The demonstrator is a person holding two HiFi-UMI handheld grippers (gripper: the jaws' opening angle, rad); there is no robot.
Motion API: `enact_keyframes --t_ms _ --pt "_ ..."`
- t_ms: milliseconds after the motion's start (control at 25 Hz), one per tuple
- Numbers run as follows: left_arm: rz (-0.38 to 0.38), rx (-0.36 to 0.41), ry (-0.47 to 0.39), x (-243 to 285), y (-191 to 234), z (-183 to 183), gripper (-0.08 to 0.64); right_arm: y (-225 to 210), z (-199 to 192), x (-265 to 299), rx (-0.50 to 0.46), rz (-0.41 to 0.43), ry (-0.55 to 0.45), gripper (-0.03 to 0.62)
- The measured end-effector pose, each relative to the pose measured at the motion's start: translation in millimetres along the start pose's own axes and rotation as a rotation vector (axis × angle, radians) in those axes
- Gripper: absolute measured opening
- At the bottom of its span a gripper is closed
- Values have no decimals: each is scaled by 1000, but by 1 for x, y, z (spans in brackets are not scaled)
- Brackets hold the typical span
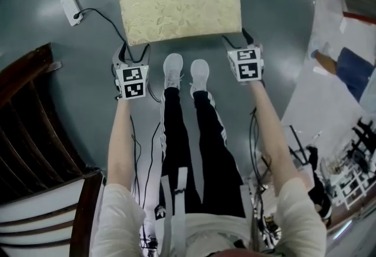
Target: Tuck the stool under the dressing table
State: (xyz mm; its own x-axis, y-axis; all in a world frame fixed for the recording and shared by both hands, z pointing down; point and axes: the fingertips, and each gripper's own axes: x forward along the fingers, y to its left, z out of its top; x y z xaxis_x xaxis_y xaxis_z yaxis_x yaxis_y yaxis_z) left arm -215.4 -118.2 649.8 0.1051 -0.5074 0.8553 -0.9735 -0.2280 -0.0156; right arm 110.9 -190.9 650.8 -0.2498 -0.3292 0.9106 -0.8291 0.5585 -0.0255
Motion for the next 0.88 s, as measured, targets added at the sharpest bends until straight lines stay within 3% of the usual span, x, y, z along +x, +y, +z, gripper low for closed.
enact_keyframes --t_ms 360,560,880 --pt "-25 45 -54 32 -4 14 311 -4 1 30 -85 -14 -19 281" --pt "-5 62 -111 32 -1 18 310 -9 3 37 -7 -29 -33 279" --pt "-69 102 -78 31 1 15 298 -9 2 38 9 -40 -15 273"
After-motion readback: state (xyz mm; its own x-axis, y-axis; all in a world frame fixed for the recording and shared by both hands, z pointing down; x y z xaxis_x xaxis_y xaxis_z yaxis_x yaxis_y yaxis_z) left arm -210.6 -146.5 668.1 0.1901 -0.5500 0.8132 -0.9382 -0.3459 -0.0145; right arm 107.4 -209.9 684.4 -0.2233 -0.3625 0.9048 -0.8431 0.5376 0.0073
